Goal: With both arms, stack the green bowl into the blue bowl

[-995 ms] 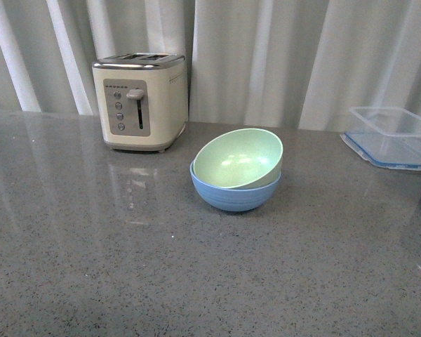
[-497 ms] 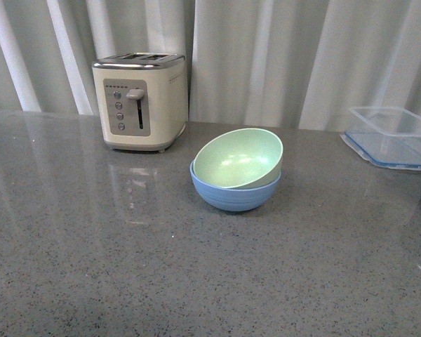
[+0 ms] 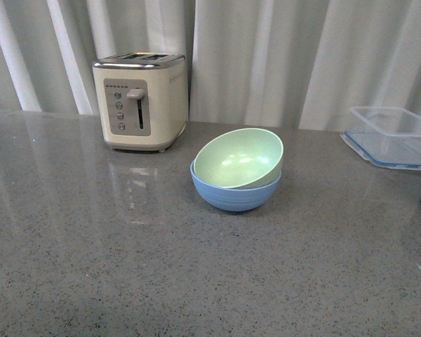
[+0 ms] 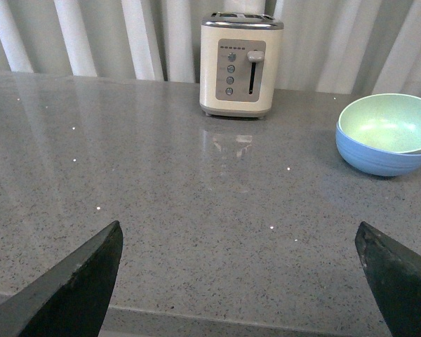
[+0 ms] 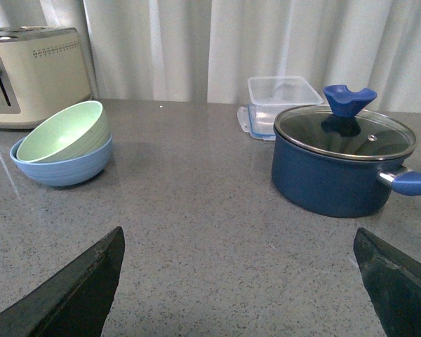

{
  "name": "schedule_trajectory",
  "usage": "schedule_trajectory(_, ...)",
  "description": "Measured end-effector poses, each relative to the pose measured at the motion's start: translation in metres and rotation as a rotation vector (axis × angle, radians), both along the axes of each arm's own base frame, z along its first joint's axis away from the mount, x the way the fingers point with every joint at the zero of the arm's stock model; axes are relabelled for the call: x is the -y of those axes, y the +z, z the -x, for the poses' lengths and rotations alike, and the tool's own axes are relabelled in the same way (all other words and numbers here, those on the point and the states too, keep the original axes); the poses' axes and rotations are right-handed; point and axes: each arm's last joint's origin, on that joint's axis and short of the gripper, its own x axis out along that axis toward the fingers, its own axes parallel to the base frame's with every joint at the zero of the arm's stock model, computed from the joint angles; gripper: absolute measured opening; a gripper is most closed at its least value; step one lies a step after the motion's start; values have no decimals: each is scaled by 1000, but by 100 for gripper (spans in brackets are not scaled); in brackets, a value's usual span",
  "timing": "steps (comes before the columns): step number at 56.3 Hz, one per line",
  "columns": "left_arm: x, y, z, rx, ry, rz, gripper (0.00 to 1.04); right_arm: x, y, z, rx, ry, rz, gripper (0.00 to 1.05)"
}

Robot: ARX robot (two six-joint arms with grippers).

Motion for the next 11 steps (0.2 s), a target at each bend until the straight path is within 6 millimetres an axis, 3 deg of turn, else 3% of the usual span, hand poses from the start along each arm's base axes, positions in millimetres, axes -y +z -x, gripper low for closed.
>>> schedule_trajectory(11, 0, 0, 0, 0, 0, 0, 98, 0, 0, 0, 0, 0, 0, 95)
